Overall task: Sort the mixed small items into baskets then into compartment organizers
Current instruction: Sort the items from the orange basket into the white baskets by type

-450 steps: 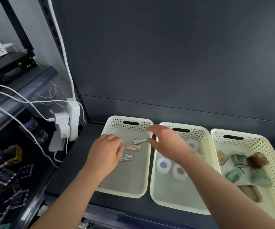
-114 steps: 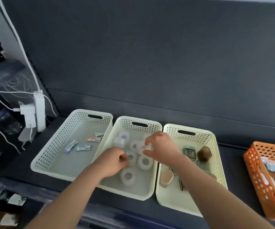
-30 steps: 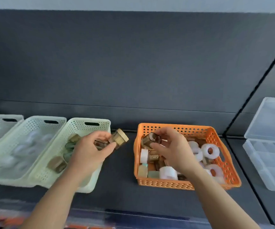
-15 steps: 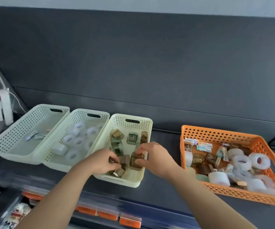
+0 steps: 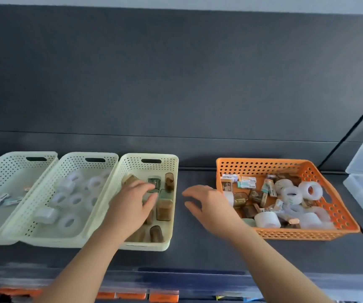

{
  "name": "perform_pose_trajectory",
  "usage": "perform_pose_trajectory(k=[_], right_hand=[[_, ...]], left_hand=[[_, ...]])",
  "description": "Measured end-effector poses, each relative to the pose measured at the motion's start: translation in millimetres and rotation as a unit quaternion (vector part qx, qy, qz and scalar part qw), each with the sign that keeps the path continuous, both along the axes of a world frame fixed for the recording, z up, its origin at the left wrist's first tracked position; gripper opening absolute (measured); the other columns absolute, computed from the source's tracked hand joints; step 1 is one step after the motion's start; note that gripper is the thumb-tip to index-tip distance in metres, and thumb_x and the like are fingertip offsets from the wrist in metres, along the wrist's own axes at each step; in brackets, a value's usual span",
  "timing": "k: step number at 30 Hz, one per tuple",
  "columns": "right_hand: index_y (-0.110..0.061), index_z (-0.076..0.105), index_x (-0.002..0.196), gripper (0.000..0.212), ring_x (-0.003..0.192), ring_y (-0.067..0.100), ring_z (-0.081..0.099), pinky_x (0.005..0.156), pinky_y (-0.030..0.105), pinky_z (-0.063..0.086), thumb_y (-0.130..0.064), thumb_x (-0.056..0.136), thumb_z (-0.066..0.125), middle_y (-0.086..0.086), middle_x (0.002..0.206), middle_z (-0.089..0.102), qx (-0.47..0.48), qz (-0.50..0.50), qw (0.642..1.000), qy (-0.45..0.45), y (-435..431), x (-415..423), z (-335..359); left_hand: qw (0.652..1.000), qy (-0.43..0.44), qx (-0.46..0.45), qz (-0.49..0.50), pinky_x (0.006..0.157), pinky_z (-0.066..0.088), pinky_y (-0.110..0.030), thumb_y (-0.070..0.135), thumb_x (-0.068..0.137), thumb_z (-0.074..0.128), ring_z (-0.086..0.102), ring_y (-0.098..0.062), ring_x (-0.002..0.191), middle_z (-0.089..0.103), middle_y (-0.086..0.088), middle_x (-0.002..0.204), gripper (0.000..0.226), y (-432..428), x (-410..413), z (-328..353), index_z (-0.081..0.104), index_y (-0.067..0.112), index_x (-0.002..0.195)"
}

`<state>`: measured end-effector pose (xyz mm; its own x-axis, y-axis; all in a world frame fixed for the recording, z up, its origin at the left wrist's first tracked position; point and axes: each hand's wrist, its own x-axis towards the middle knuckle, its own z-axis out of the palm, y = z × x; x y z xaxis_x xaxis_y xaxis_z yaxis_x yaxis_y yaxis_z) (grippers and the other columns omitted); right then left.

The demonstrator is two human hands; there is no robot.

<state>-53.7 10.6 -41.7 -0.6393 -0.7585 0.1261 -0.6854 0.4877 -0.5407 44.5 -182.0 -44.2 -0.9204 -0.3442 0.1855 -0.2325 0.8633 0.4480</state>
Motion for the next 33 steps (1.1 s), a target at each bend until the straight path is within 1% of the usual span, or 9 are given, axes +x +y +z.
perform_pose_trajectory(k=[6,10,12,14,17,22,25,29,33], right_hand=[[-0.015,0.067,0.118,0.026,0.098,0.010,0.062,0.084,0.019,0.047,-0.018,0.093,0.059,-0.003,0.118,0.067,0.006,-0.144,0.989,-0.018,99.0,-64.4,17.0],[-0.013,0.068,0.117,0.028,0.101,0.014,0.064,0.084,0.020,0.047,-0.022,0.090,0.063,0.000,0.114,0.069,0.051,-0.164,0.985,-0.036,146.2,-108.5,20.9],[-0.014,0.068,0.117,0.028,0.083,0.005,0.063,0.068,0.007,0.041,-0.021,0.090,0.063,-0.007,0.102,0.068,0.077,-0.142,0.986,-0.047,154.8,-123.4,18.0],[-0.016,0.067,0.117,0.028,0.070,-0.002,0.055,0.060,0.005,0.040,-0.023,0.090,0.063,-0.016,0.091,0.062,0.105,-0.116,0.986,-0.053,154.6,-135.3,11.4],[-0.021,0.061,0.125,0.037,0.096,0.013,0.062,0.078,0.019,0.048,-0.033,0.090,0.061,-0.006,0.116,0.065,0.190,-0.066,0.978,-0.053,145.0,-150.1,-5.6],[-0.017,0.058,0.122,0.039,0.103,0.024,0.057,0.084,0.036,0.053,-0.032,0.086,0.063,0.005,0.117,0.063,0.281,-0.009,0.959,-0.026,130.2,-159.1,-27.0],[-0.018,0.059,0.119,0.035,0.098,0.022,0.059,0.080,0.032,0.052,-0.025,0.086,0.063,0.003,0.113,0.064,0.248,-0.004,0.968,-0.030,131.2,-165.4,-33.4],[-0.018,0.063,0.110,0.026,0.086,0.013,0.059,0.072,0.024,0.046,-0.024,0.085,0.064,-0.004,0.101,0.066,0.108,-0.002,0.990,-0.089,131.4,-170.3,-22.2],[-0.018,0.065,0.100,0.019,0.086,0.015,0.056,0.075,0.028,0.044,-0.033,0.091,0.058,-0.002,0.092,0.063,-0.017,0.049,0.992,-0.117,116.4,-162.4,-5.9]], left_hand=[[0.991,0.041,0.064,-0.109,0.089,0.046,-0.023,0.027,0.089,0.063,0.058,-0.002,0.096,0.066,0.011,0.105,0.024,76.3,-70.0,21.1,0.068,0.021,0.112],[0.982,-0.057,0.037,-0.178,0.092,0.046,-0.028,0.033,0.090,0.062,0.056,-0.008,0.108,0.061,0.011,0.116,0.033,124.6,-116.6,17.9,0.062,0.024,0.122],[0.976,-0.107,0.015,-0.188,0.094,0.047,-0.031,0.033,0.088,0.063,0.055,-0.012,0.112,0.059,0.008,0.125,0.040,142.1,-137.3,9.8,0.059,0.025,0.127],[0.970,-0.152,-0.010,-0.190,0.092,0.049,-0.032,0.033,0.086,0.066,0.057,-0.012,0.111,0.059,0.007,0.127,0.046,153.2,-154.2,-1.1,0.056,0.026,0.131],[0.960,-0.201,-0.054,-0.185,0.091,0.050,-0.032,0.034,0.085,0.068,0.058,-0.015,0.110,0.062,0.007,0.122,0.043,160.2,-168.2,-14.0,0.059,0.026,0.127],[0.958,-0.215,-0.070,-0.176,0.099,0.045,-0.038,0.034,0.089,0.061,0.054,-0.019,0.114,0.063,0.010,0.122,0.035,160.7,-169.6,-21.5,0.060,0.031,0.124],[0.968,-0.188,-0.041,-0.160,0.101,0.044,-0.033,0.029,0.094,0.055,0.053,-0.014,0.116,0.057,0.011,0.130,0.038,161.7,-163.5,-19.1,0.053,0.030,0.133],[0.986,-0.090,0.099,-0.098,0.088,0.043,-0.014,0.023,0.098,0.048,0.053,0.001,0.102,0.048,0.017,0.127,0.038,160.5,-144.3,-2.8,0.049,0.030,0.135],[0.982,0.010,0.190,0.002,0.094,0.042,-0.014,0.021,0.100,0.042,0.051,0.005,0.110,0.052,0.016,0.123,0.033,135.3,-114.6,10.5,0.053,0.032,0.128]])
